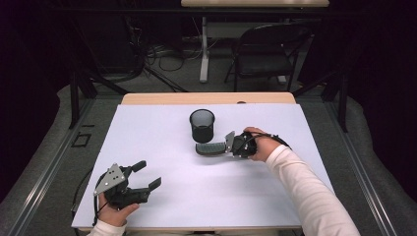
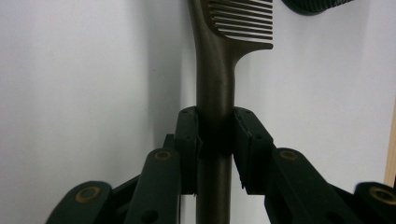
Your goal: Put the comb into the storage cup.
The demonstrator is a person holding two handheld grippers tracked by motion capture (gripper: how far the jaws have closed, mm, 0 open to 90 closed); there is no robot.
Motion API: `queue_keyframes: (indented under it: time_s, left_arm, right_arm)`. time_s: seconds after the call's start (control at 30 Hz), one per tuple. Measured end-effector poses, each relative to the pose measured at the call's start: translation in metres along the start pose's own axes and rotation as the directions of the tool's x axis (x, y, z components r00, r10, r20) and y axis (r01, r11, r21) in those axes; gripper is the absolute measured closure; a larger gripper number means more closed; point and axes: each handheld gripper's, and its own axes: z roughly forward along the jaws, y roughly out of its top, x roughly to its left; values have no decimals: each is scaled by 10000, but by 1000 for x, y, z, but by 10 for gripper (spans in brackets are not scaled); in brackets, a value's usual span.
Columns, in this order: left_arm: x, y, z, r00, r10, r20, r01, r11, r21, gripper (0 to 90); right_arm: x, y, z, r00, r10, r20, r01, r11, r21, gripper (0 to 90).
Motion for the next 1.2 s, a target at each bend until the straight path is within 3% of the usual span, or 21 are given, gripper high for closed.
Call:
queue_keyframes:
  time_s: [0.63, 0.93, 1.2]
  left_arm:
    - [0, 0, 1, 10000, 21, -57, -21, 10000, 57, 173]
    - [0, 0, 1, 10000, 15, -19, -15, 10000, 35, 173]
    - [-1, 0, 1, 9999, 7, -113, -6, 10000, 48, 173]
  right_arm:
    - [8, 1, -13, 9961, 709, 522, -630, 9880, -1408, 729]
    - [10, 3, -23, 9879, 1134, 1060, -910, 9763, -1963, 729]
    - [15, 3, -26, 9719, 1849, 1454, -1435, 9559, -2562, 729]
